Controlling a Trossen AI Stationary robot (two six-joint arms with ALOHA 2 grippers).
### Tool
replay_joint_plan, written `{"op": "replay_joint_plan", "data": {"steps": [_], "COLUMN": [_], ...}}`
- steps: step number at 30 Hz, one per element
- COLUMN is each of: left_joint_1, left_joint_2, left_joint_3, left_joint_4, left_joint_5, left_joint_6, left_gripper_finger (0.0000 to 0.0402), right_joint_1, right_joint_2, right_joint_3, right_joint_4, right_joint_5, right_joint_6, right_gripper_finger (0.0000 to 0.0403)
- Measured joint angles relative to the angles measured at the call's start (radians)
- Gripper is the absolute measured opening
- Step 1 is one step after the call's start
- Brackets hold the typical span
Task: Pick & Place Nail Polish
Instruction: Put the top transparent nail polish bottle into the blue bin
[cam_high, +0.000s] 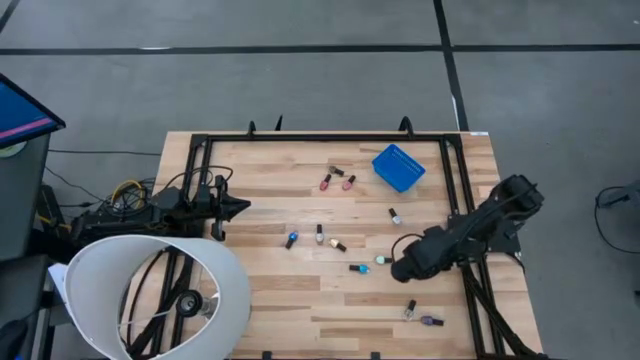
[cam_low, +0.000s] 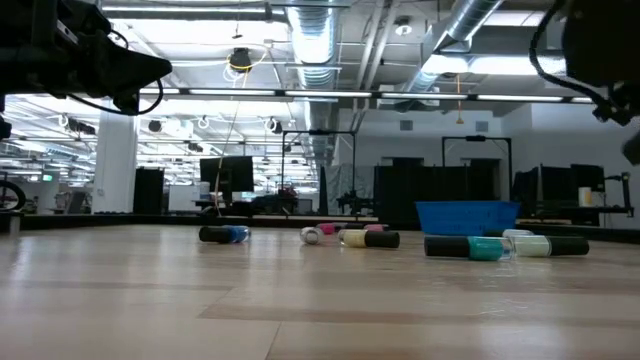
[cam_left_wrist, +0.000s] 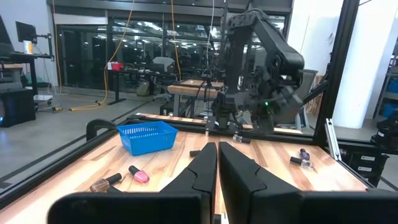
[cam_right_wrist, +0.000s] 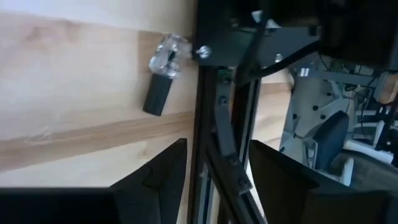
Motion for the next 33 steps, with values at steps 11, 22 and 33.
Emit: {"op": "replay_joint_plan", "data": {"steps": [11,22,33], "left_joint_1": [0.000,0.000,0.000], "left_joint_2": [0.000,0.000,0.000], "left_joint_3": [0.000,0.000,0.000], "left_joint_4": [0.002,0.002,0.002], "left_joint_5": [0.000,0.000,0.000], "left_joint_6": [0.000,0.000,0.000], "left_gripper_finger": [0.0011,0.0011,0.0011], "right_joint_1": [0.004,0.026,0.042], "right_joint_2": [0.075,-0.024,-0.112], "right_joint_3": [-0.084,-0.231,-0.312], "right_joint_4": [0.198,0.388,0.463], "right_joint_5": [0.014,0.051,0.100], "right_joint_6": [0.022,0.164,0.183], "right_gripper_finger": [0.0174,0.0198,0.0173]}}
